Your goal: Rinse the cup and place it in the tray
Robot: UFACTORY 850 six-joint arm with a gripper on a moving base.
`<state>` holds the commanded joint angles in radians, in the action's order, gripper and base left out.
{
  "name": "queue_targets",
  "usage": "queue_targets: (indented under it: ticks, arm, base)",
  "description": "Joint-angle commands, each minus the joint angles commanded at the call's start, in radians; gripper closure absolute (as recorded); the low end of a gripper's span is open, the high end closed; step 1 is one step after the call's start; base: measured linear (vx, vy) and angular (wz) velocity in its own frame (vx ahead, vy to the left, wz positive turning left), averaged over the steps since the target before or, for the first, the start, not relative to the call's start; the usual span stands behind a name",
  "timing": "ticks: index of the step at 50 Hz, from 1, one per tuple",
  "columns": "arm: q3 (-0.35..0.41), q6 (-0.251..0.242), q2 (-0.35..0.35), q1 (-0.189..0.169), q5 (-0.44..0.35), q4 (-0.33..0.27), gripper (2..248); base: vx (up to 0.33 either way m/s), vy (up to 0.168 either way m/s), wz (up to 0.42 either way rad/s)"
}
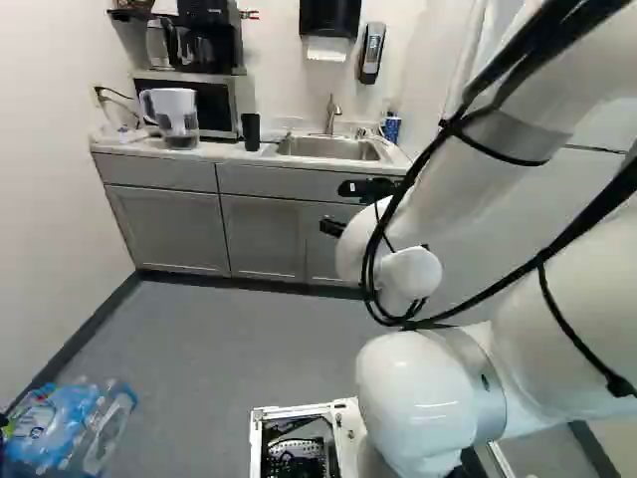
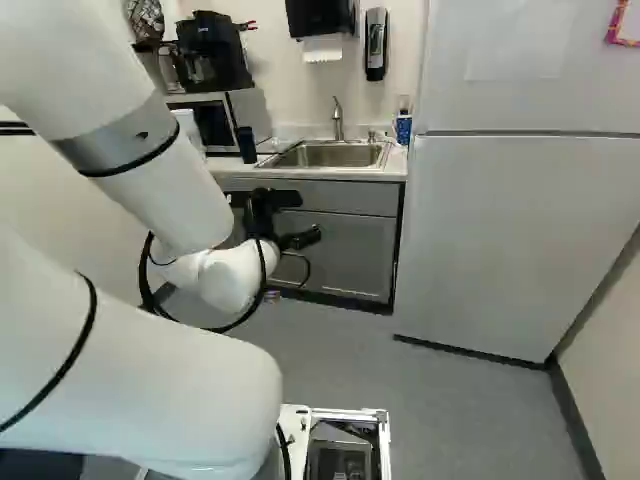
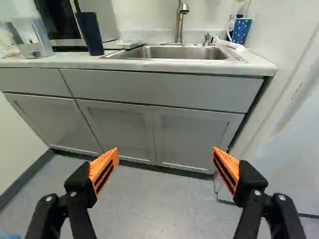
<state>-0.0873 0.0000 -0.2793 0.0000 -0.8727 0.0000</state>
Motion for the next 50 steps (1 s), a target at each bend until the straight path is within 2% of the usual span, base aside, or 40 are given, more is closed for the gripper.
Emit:
queue_targets:
  ticks: [50]
  arm:
    - [-0.023,0.000,-0.008,0.000,0.000,0.000,3]
  base:
    - [0.000,0.000,0.000]
